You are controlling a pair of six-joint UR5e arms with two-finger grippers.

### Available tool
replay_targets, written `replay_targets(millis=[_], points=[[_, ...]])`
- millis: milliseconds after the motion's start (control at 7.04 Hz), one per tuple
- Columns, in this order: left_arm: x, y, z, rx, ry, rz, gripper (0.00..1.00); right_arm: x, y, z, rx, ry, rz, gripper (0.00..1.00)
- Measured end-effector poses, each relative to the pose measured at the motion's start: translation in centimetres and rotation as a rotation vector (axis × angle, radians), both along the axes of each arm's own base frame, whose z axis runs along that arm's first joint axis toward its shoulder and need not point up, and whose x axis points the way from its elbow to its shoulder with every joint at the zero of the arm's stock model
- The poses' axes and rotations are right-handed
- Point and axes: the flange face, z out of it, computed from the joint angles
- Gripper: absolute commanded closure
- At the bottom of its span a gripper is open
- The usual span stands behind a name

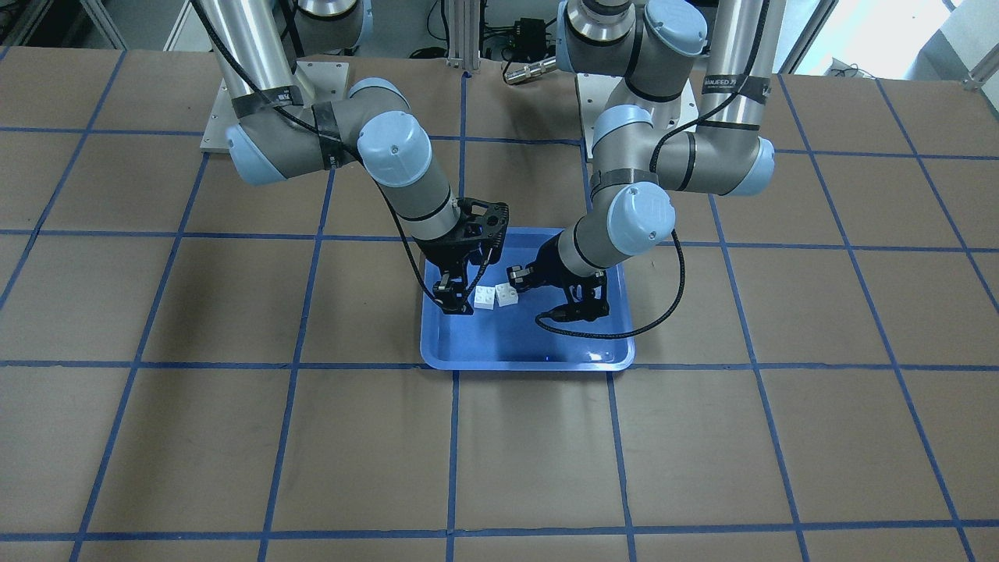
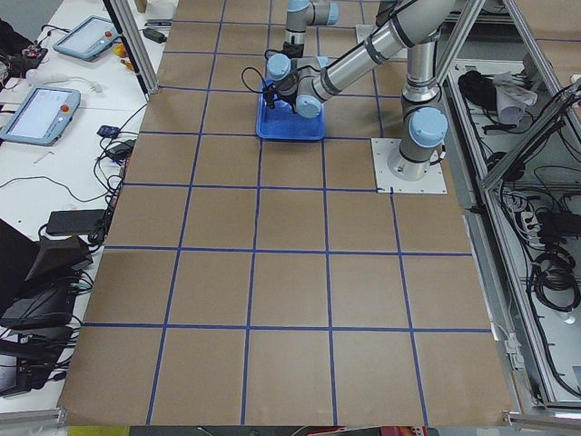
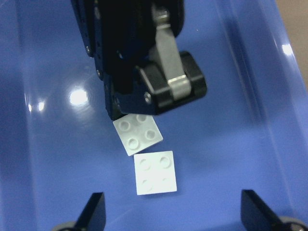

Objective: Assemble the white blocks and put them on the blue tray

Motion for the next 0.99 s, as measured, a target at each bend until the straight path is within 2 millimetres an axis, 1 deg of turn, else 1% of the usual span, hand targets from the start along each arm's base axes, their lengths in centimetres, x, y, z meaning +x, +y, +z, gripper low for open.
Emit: replay_targets(millis=[142, 426, 568, 710, 994], points=[[0.0, 0.0, 0.0, 0.000, 0.000, 0.000, 1.00, -0.2, 0.0, -0.1, 0.012, 0.008, -0.013, 0.04], [-0.1, -0.1, 0.1, -0.002, 0.001, 0.000, 1.00, -0.9, -0.2, -0.1, 0.027, 0.042, -0.075, 0.00], [-0.1, -0.2, 0.1, -0.008, 0.003, -0.003, 1.00, -1.7, -0.5, 0.5, 0.030, 0.067, -0.158, 0.00], [-0.1, -0.3, 0.1, -0.014, 0.004, -0.009, 1.00, -2.8, -0.7, 1.5, 0.053, 0.096, -0.282, 0.00], [-0.1, -0.3, -0.2, -0.017, 0.003, -0.014, 1.00, -5.4, -0.8, 4.1, 0.141, 0.115, -0.562, 0.00]])
